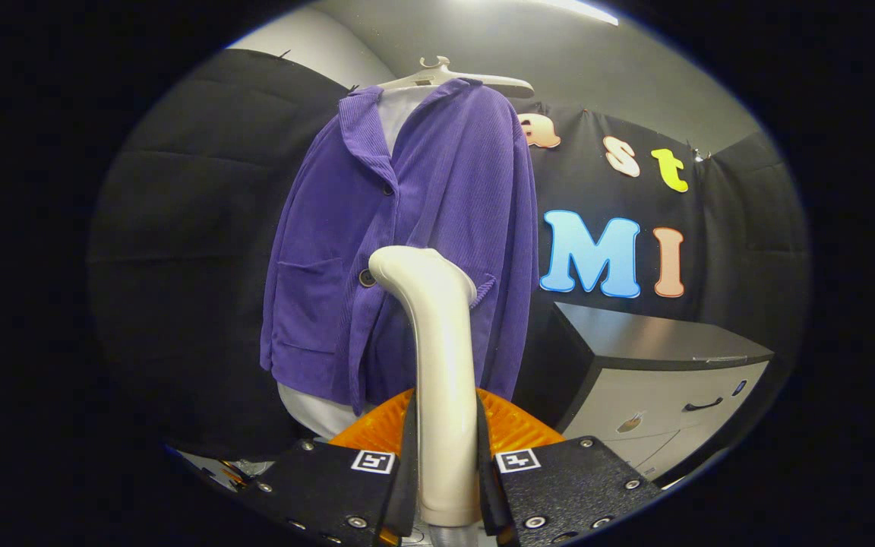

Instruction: Iron the clothes twice with a garment steamer, once on the left side and once on the right side.

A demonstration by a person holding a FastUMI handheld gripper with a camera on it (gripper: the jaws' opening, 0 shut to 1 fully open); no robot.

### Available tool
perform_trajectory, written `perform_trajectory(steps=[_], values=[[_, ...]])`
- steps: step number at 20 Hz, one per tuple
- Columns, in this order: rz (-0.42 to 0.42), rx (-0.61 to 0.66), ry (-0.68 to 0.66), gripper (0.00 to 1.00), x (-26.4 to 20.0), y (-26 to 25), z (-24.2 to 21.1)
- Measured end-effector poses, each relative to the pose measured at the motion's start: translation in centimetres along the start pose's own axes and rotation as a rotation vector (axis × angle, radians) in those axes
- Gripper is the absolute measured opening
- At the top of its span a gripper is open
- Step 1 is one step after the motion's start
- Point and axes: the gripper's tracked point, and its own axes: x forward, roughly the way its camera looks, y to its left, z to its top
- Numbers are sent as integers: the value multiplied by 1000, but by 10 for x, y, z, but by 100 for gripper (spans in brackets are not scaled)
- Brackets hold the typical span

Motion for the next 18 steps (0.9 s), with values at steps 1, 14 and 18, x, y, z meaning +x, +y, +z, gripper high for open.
perform_trajectory(steps=[1,14,18], values=[[5,-1,12,34,0,3,-7],[57,-9,196,34,9,-4,-102],[72,11,141,34,-3,-3,-79]])
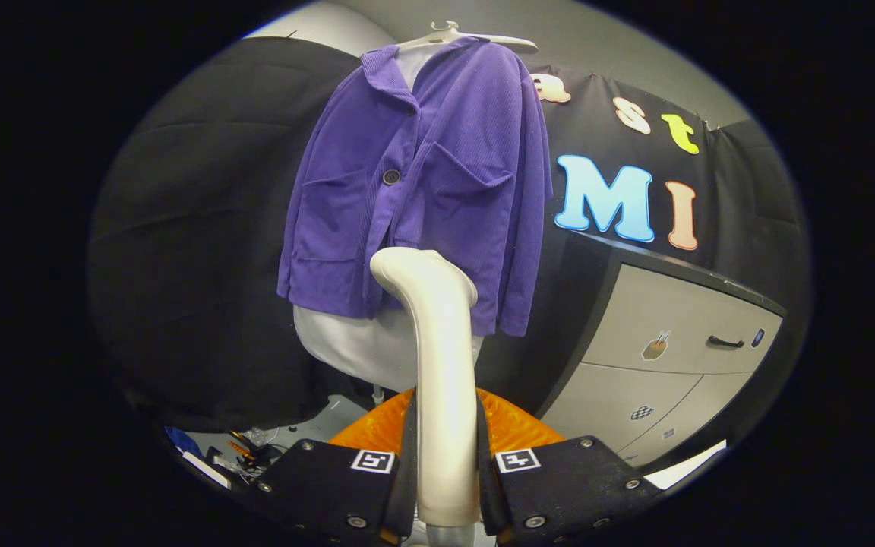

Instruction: Iron the clothes twice with a garment steamer, once on the left side and once on the right side.

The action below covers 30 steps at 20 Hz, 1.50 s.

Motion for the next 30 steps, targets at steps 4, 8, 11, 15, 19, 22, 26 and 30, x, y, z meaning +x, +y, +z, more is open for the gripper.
perform_trajectory(steps=[4,8,11,15,19,22,26,30], values=[[25,2,-113,34,-33,14,51],[44,-1,-237,34,-46,21,117],[60,9,-319,34,-52,28,165],[84,26,-434,34,-53,41,231],[96,27,-506,34,-50,58,279],[100,36,-547,34,-41,69,312],[98,23,-595,34,-28,84,346],[62,-10,-599,34,3,98,368]])
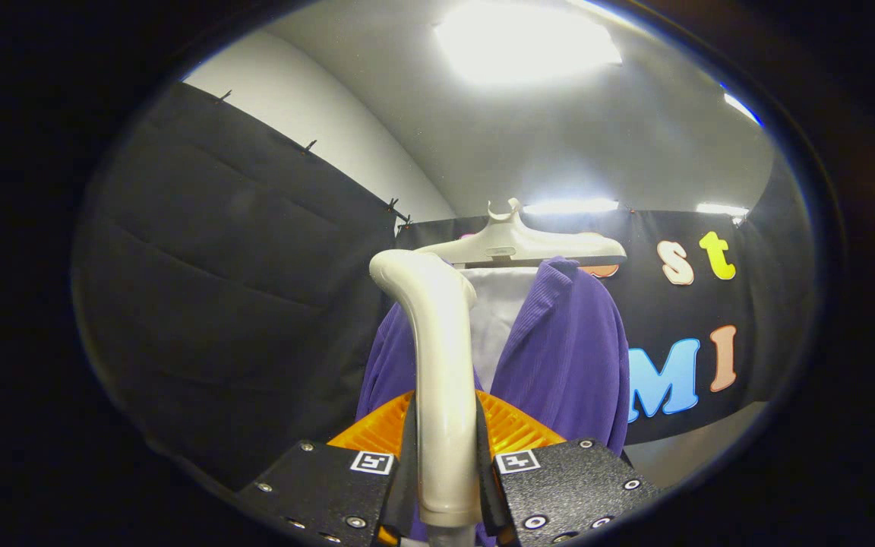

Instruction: Iron the clothes twice with a garment steamer, once on the left side and once on the right side.

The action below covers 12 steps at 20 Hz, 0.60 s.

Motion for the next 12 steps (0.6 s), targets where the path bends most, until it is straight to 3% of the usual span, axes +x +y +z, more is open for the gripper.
perform_trajectory(steps=[5,12], values=[[-12,-11,87,34,29,13,-33],[24,-49,186,34,7,35,-97]])
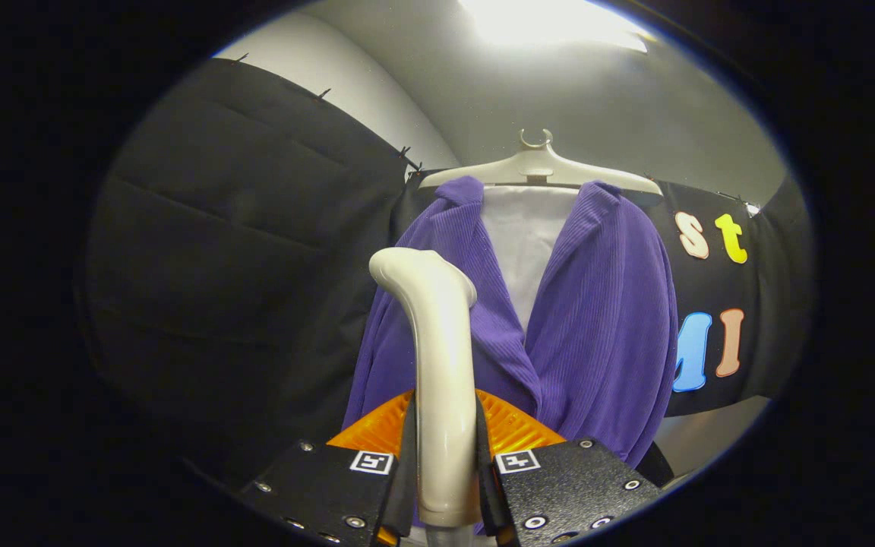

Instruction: Iron the clothes twice with a garment steamer, once on the left side and once on the right side.

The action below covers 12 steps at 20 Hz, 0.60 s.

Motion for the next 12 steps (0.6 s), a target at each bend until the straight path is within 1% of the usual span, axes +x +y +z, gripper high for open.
perform_trajectory(steps=[5,7,10,12], values=[[20,-11,36,35,-13,4,-30],[31,-11,89,35,-16,7,-49],[42,-18,122,35,-28,9,-71],[42,3,133,35,-36,10,-82]])
